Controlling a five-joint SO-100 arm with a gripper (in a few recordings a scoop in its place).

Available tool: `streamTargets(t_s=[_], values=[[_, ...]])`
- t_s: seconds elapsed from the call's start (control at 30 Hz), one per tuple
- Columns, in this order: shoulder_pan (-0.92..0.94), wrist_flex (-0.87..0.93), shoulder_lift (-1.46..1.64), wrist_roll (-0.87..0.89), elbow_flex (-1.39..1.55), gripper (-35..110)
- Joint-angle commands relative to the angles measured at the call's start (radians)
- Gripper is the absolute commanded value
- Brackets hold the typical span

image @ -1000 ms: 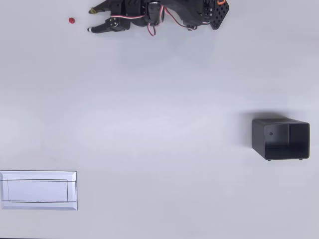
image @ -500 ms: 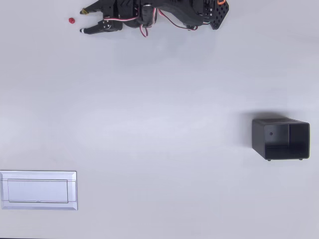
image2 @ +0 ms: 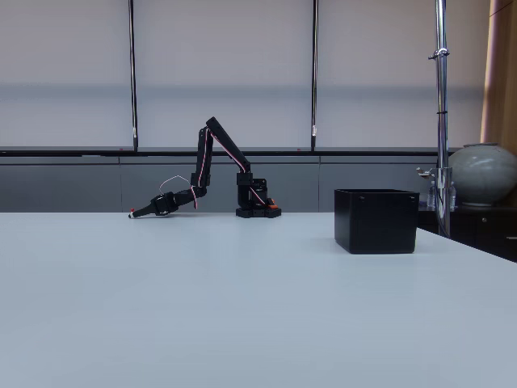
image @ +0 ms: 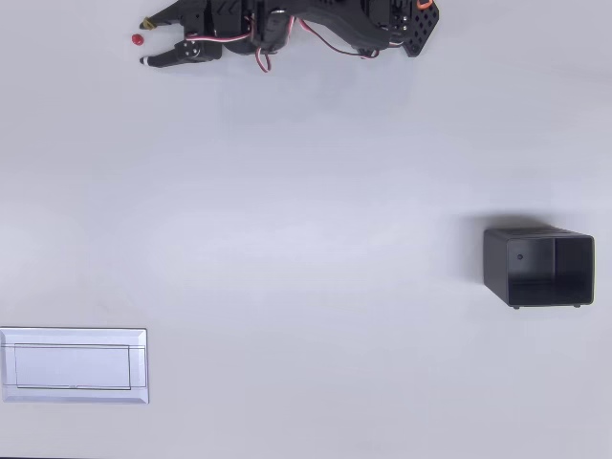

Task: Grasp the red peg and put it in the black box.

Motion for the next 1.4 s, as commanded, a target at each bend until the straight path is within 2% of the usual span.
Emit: streamTargets(t_s=[0.0,0.13,0.4,1.0,1.1,1.37], values=[[-0.012,0.008,0.031,-0.005,0.069,21],[-0.012,0.026,0.029,0.005,0.072,21],[-0.012,0.179,-0.051,-0.006,0.069,21],[-0.014,0.170,-0.041,0.011,0.069,21],[-0.014,0.155,-0.032,0.011,0.069,14],[-0.015,0.153,-0.032,0.012,0.069,12]])
